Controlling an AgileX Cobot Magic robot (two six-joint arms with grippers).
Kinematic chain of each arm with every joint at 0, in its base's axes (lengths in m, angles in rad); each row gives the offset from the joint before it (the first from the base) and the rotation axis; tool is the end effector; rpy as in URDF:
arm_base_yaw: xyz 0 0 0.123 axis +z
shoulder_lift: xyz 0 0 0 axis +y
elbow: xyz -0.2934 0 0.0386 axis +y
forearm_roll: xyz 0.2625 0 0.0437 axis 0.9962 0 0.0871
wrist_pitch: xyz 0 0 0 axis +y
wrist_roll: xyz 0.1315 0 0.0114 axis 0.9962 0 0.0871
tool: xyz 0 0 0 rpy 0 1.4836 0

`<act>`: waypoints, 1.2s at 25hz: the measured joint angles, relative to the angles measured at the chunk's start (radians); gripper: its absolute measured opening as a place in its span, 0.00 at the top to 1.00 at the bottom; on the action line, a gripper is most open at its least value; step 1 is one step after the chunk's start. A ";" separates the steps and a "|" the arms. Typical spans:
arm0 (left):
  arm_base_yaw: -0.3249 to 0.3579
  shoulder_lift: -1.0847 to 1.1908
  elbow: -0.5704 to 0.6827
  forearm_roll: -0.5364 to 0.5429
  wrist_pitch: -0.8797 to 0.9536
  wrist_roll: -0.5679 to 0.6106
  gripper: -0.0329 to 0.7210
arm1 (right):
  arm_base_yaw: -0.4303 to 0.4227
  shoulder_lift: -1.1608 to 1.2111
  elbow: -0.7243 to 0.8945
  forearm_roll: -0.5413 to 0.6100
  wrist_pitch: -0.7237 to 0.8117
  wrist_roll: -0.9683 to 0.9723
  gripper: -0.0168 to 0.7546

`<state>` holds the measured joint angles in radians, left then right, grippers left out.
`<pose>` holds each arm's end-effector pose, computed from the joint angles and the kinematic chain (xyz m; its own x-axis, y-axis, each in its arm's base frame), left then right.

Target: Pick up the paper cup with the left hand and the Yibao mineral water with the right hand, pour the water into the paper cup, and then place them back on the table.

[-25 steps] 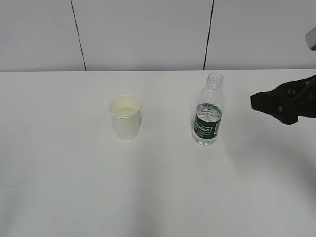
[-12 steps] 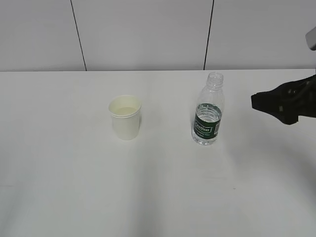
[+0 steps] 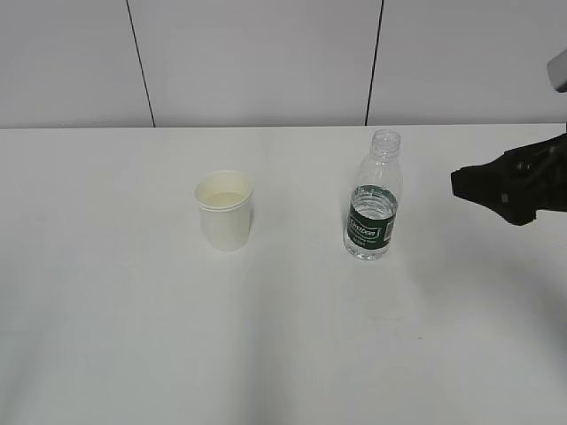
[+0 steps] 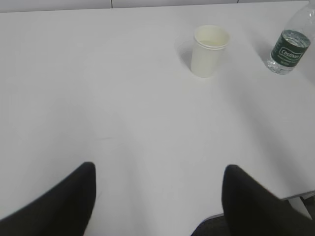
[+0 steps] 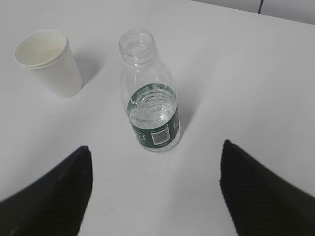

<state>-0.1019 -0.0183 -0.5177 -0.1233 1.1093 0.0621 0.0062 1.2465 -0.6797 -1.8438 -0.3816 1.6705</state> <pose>0.0238 -0.0171 0.2668 -0.4607 0.0541 -0.8859 0.2013 0.9785 -0.0450 0.2903 0.0490 0.2411 -0.4854 -0.1823 -0.8551 -0.4051 0.9136 0.0351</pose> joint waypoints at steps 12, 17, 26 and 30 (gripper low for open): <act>0.000 0.000 0.000 0.000 0.000 0.000 0.26 | 0.000 0.000 0.102 0.553 0.136 -0.585 0.21; 0.000 0.000 0.000 0.000 0.000 0.000 0.26 | 0.000 -0.005 0.111 0.798 0.267 -0.802 0.21; 0.000 0.000 0.000 0.000 0.000 0.000 0.26 | 0.000 -0.072 0.111 1.138 0.479 -1.135 0.21; 0.000 0.000 0.000 0.000 0.000 0.000 0.26 | 0.000 -0.104 0.111 1.318 0.569 -1.332 0.21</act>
<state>-0.1019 -0.0183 -0.5177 -0.1233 1.1093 0.0621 0.0062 1.1422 -0.5684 -0.5258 0.1879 0.3387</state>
